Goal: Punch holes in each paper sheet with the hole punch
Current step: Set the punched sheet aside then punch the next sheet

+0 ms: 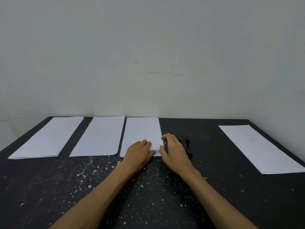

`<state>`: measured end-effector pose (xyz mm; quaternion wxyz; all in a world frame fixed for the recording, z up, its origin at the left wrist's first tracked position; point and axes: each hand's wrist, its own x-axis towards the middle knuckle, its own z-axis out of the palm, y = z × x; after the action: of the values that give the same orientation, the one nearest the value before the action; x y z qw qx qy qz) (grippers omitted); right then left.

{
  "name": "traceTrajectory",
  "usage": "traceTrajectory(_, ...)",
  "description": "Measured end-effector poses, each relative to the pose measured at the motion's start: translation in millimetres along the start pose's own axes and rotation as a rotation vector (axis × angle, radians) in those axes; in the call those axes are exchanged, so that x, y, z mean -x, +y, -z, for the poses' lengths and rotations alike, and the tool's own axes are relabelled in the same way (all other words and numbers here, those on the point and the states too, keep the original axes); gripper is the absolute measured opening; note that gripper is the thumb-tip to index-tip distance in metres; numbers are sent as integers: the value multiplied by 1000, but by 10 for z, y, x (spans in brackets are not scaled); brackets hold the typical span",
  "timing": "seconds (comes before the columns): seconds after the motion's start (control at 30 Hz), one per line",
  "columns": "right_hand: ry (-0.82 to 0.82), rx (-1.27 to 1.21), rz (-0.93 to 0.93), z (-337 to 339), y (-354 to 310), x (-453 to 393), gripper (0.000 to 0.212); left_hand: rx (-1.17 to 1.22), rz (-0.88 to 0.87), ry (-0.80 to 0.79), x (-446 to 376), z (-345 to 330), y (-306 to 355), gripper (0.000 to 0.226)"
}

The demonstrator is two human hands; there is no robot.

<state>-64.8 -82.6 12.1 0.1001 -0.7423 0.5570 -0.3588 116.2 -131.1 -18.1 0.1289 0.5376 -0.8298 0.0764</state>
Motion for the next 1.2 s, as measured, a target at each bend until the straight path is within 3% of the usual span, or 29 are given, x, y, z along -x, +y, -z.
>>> traceTrajectory(0.13, -71, -22, -167, -114, -30, -118, 29, 128, 8, 132, 129, -145, -41, 70)
traceTrajectory(0.43, -80, -160, -515, -216, -120, -475, 33, 199, 32, 95, 193, -85, -7, 77)
traceTrajectory(0.6, -100, -132, -566, -268, -192, -620, 43, 288, 69, 102, 183, -77, -3, 70)
traceTrajectory(0.83, -86, -315, -765, -242, -220, -765, 58, 351, 73, 119, 187, -57, -1, 65)
traceTrajectory(1.03, -1, -475, -808, -329, -203, -798, 68, 368, 69, 133, 179, -83, -43, 42)
traceTrajectory(1.1, -11, -505, -837, -332, -164, -830, 62, 374, 65, 139, 176, -82, -50, 40)
traceTrajectory(1.2, -100, -578, -841, -308, -92, -895, 30, 395, 69, 141, 174, -79, -60, 40)
